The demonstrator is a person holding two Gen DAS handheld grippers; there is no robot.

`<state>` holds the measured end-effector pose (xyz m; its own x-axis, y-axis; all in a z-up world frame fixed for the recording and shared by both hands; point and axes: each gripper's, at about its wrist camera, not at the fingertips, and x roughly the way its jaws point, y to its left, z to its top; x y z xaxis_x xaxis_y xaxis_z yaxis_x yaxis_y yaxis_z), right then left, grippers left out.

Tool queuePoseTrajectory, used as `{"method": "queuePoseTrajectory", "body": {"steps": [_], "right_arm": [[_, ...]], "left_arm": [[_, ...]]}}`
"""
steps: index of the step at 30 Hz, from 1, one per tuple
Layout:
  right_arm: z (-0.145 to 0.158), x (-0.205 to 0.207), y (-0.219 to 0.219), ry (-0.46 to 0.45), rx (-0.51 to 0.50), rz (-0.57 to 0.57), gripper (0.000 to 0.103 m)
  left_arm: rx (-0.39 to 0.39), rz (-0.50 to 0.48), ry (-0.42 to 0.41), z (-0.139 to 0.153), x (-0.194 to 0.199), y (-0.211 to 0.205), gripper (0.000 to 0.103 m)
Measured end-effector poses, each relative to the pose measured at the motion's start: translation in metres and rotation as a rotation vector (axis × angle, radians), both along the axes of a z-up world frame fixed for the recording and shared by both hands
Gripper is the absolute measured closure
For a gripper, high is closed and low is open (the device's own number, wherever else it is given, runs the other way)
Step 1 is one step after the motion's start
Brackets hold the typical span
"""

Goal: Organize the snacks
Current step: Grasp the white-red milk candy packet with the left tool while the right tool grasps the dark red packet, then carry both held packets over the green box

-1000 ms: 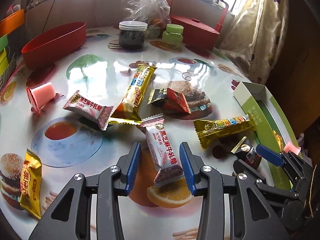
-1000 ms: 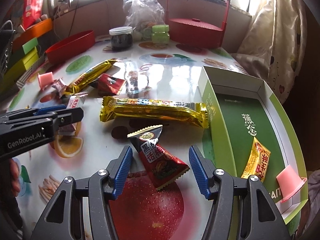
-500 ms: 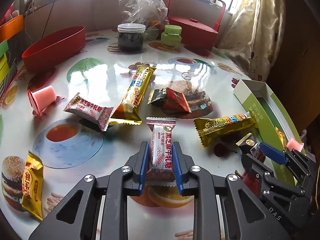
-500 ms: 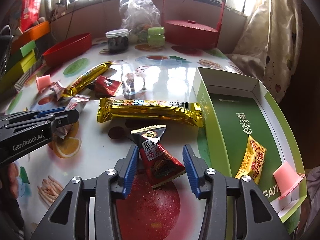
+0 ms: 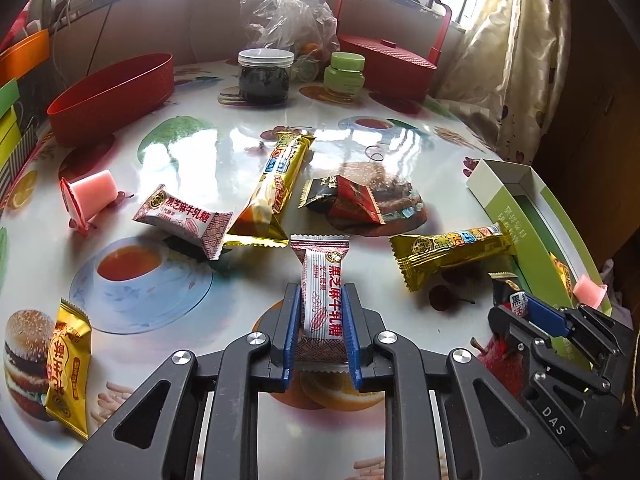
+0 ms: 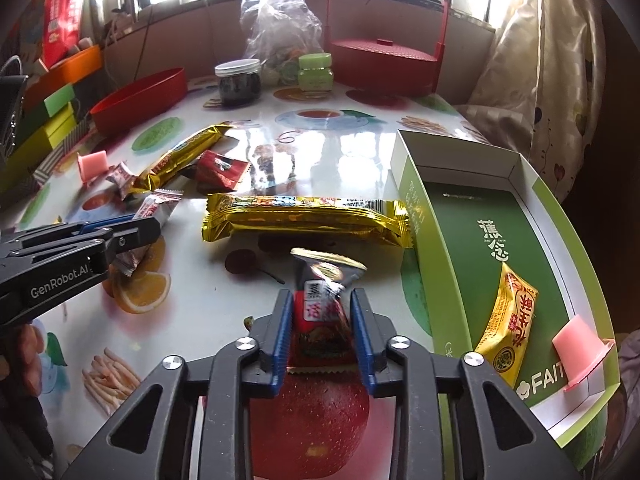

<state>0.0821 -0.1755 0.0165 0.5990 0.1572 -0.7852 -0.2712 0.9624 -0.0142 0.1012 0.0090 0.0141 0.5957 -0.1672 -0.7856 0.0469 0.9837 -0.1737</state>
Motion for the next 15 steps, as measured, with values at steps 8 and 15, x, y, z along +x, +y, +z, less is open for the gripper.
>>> {"method": "queuePoseTrajectory", "body": {"steps": [8,15], "right_arm": [[0.0020,-0.0016,0.0003,-0.006,0.010,0.001,0.081],[0.0047,-0.0048,-0.0006,-0.015,0.023,0.002,0.082]], "left_arm": [[0.003,-0.001,-0.007,0.0027,-0.0040,-0.0007,0.082],[0.004,-0.003,-0.012,0.0048,-0.0070,-0.0010,0.082]]}}
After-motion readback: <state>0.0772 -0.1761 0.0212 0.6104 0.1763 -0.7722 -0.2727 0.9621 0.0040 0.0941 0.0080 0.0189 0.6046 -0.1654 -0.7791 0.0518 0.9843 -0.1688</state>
